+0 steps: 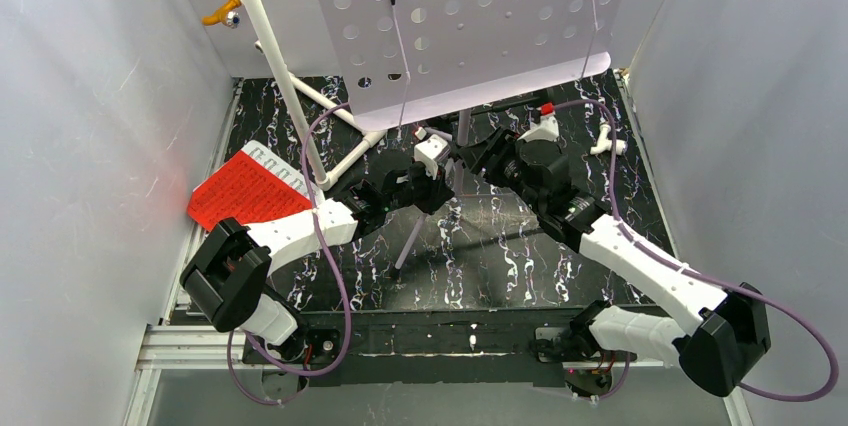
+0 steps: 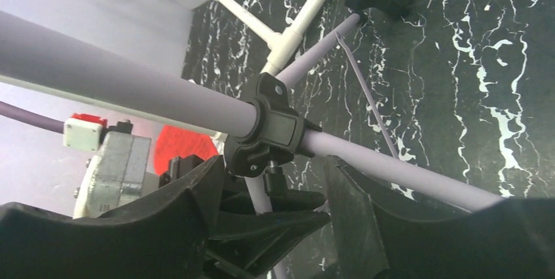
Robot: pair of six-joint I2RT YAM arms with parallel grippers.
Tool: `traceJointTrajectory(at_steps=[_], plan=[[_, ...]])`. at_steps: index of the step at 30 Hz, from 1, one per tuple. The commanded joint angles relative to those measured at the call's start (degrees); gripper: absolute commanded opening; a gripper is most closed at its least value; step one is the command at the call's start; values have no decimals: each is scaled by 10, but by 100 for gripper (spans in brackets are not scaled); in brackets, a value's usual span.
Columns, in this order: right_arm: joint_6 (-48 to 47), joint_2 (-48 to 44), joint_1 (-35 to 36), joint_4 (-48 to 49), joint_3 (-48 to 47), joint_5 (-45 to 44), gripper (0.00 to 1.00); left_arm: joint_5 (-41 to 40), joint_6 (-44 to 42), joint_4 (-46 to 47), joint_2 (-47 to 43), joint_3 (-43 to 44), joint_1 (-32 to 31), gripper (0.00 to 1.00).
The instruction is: Set up the instrument practice props
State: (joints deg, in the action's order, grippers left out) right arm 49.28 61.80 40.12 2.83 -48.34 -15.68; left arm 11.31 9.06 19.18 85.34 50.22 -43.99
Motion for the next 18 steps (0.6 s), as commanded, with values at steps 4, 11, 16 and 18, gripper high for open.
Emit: traceJointTrajectory(at_steps=[4, 11, 16, 18], plan=[[-37, 4, -2, -22, -24, -44, 48, -11, 14, -79, 1, -3, 1, 0], [191, -1, -18, 6, 47, -26, 5, -6, 17, -79, 4, -1, 2, 0], [516, 34, -53, 255, 230, 91, 1, -4, 18, -80, 3, -1, 2, 0], [558, 59, -54, 312, 253, 101, 1, -4, 18, -80, 2, 0, 2, 0]])
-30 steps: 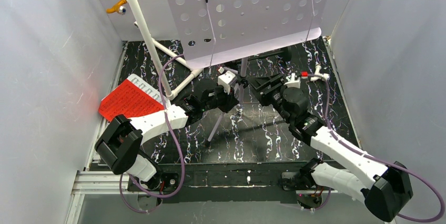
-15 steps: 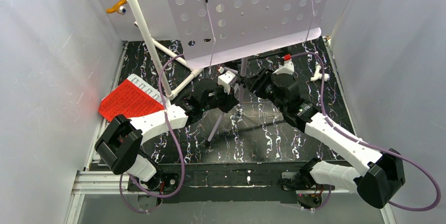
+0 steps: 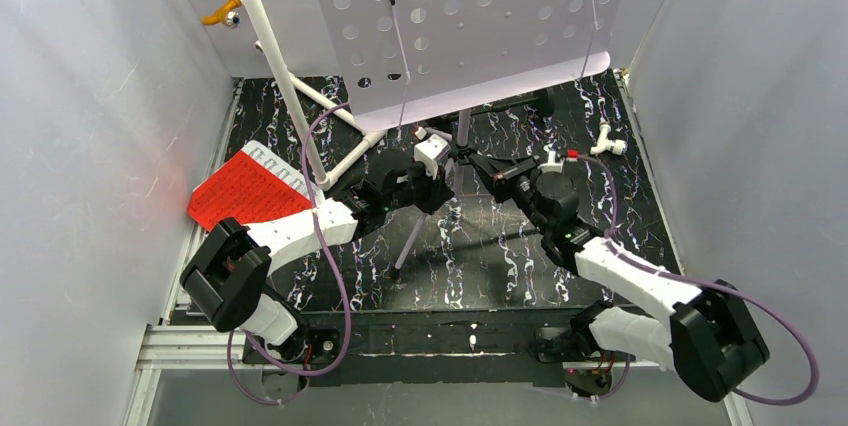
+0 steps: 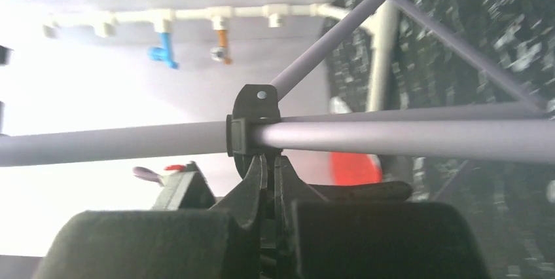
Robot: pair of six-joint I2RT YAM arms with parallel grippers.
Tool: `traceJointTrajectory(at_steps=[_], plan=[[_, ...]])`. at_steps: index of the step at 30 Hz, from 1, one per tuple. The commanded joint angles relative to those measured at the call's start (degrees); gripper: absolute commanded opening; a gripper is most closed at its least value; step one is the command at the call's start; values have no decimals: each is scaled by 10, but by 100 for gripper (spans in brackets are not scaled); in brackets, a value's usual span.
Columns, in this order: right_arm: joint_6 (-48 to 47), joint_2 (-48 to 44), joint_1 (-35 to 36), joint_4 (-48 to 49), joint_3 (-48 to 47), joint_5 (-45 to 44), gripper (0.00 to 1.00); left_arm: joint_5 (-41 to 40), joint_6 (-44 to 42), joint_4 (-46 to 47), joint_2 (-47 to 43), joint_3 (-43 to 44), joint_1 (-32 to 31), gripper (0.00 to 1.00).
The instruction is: Set up the instrument practice props
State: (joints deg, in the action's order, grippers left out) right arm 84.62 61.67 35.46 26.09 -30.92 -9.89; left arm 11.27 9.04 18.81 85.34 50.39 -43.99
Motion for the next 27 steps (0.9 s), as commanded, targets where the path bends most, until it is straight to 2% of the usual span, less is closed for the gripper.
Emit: traceJointTrajectory(at_steps=[1, 3, 5, 7, 10, 14, 16, 18, 20, 23, 27], plan=[[196, 67, -7, 76, 77, 45, 1, -4, 18, -76, 2, -2, 2, 0], [176, 67, -7, 39, 64, 42, 4, -5, 18, -77, 0, -3, 2, 0], [176, 59, -7, 30, 69, 34, 17, -5, 18, -77, -1, -2, 2, 0], [166, 48, -9, 34, 79, 29, 35, -4, 19, -77, -2, -2, 2, 0], [83, 19, -14, -24, 63, 31, 61, -4, 19, -77, -3, -2, 2, 0], [-93, -44, -15, -168, 8, -8, 81, -4, 19, -78, -5, -1, 2, 0], [-201, -75, -14, -208, -14, -32, 86, -2, 20, -78, -4, 0, 2, 0], [-332, -91, -13, -199, -28, -33, 94, -2, 21, -78, -2, 0, 2, 0], [-460, -82, -9, -183, -48, -5, 97, 0, 22, -79, 0, 1, 2, 0], [-655, -66, 46, -154, -76, 7, 94, -2, 21, -80, 2, 0, 2, 0], [-877, -58, 149, -112, -99, -105, 86, -9, 17, -82, -1, -1, 2, 0]])
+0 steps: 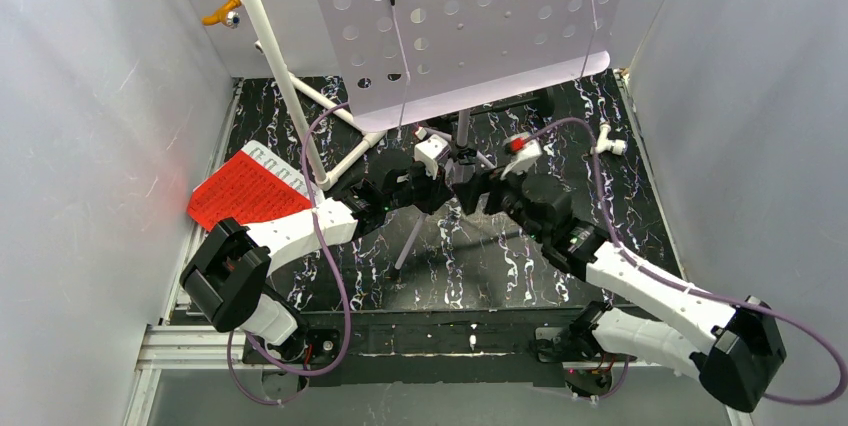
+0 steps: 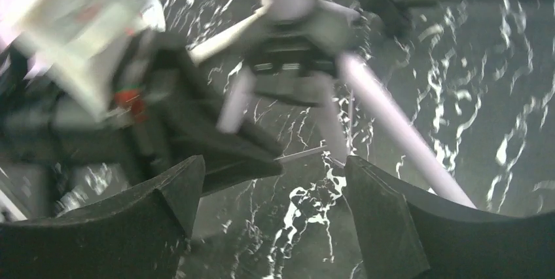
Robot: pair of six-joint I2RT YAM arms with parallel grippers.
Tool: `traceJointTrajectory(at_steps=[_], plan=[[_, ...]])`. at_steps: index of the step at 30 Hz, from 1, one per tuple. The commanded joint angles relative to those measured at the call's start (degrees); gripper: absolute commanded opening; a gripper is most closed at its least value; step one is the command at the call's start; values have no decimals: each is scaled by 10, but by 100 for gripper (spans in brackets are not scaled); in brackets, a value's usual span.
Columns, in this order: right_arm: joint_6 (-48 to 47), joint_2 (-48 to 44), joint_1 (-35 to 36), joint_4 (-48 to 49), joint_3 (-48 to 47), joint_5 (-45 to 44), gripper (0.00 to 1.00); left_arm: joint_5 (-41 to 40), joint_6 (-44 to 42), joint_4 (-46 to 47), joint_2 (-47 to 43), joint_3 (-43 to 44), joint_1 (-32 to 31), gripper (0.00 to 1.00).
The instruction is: Set up the instrument practice props
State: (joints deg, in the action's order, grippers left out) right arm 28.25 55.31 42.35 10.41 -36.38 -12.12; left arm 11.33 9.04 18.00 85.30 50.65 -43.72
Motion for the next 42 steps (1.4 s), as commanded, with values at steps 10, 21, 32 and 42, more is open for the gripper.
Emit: traceJointTrajectory(at_steps=[10, 21, 32, 42], plan=[[-427, 104, 147, 20, -151, -297, 67, -6, 19, -75, -1, -1, -1, 0], [-430, 138, 161, 52, -159, -343, 58, -5, 20, -75, 1, 0, -1, 0], [-115, 93, 154, 60, -121, -396, 6, -3, 21, -75, 4, 0, -1, 0], [353, 34, -30, 38, -26, -130, 1, -3, 21, -75, 1, -1, -1, 0]])
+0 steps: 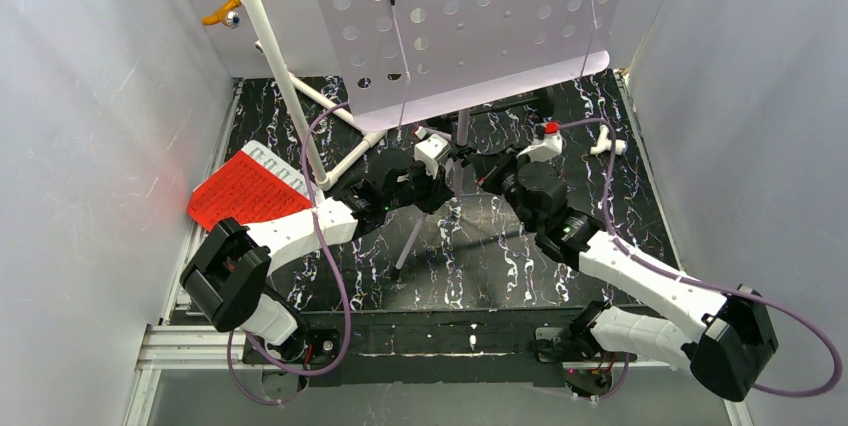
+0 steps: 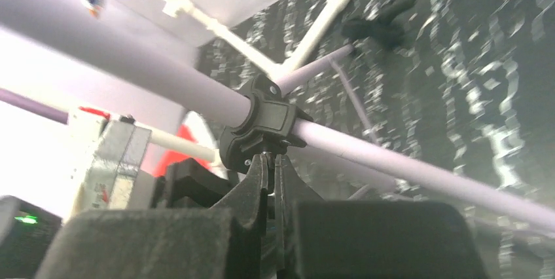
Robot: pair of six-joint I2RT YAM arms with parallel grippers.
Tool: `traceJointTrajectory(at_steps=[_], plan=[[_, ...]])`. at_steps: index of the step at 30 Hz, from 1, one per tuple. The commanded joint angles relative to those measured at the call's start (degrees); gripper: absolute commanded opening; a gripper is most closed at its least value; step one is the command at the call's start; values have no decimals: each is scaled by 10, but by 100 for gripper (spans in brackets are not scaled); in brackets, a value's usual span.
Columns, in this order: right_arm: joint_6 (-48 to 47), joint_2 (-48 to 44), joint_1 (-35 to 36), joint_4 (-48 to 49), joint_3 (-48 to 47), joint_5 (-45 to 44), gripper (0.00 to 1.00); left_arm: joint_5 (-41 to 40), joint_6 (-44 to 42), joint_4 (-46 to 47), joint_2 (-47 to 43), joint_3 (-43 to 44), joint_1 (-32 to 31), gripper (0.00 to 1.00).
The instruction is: Set up the instrument practice props
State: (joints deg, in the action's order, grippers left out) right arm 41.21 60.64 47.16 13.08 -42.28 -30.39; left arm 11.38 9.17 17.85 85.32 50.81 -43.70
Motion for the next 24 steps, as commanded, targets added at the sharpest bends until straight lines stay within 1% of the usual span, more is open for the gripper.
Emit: traceJointTrajectory(at_steps=[1, 4, 8, 9, 11, 12, 13, 14, 16, 17, 18, 20, 21, 22, 24], plan=[[255, -23, -91, 14, 46, 75, 1, -3, 21, -74, 1, -2, -1, 0], [359, -28, -129, 35, 82, 131, 1, -3, 20, -74, 0, -2, -1, 0], [470, -7, -142, 68, 121, 183, 1, -1, 20, -74, -1, -1, -1, 0], [511, 7, -142, 93, 144, 203, 1, -1, 21, -74, -1, -1, -1, 0], [631, 42, -142, 202, 215, 240, 1, -3, 20, -74, -3, -2, -1, 0], [650, 49, -142, 218, 227, 243, 1, -3, 20, -74, -3, -2, -1, 0], [657, 44, -142, 204, 228, 240, 8, -3, 20, -74, -3, -2, -1, 0], [661, 44, -143, 214, 236, 238, 15, -2, 21, -74, -2, -1, -1, 0], [629, 33, -145, 199, 233, 233, 33, -3, 20, -74, -2, -2, -1, 0], [605, 23, -145, 186, 232, 228, 41, -4, 19, -75, -2, -3, -1, 0], [565, 3, -148, 148, 222, 225, 52, -4, 19, -74, -2, -2, -1, 0], [492, -35, -149, 90, 203, 216, 66, -2, 20, -75, -1, -2, -1, 0], [409, -55, -149, 53, 179, 208, 73, -2, 20, -75, 1, -2, -1, 0], [319, -64, -149, 22, 153, 201, 78, -2, 19, -75, 0, -2, -1, 0], [205, -72, -149, -36, 103, 191, 82, -3, 19, -75, 1, -2, -1, 0]])
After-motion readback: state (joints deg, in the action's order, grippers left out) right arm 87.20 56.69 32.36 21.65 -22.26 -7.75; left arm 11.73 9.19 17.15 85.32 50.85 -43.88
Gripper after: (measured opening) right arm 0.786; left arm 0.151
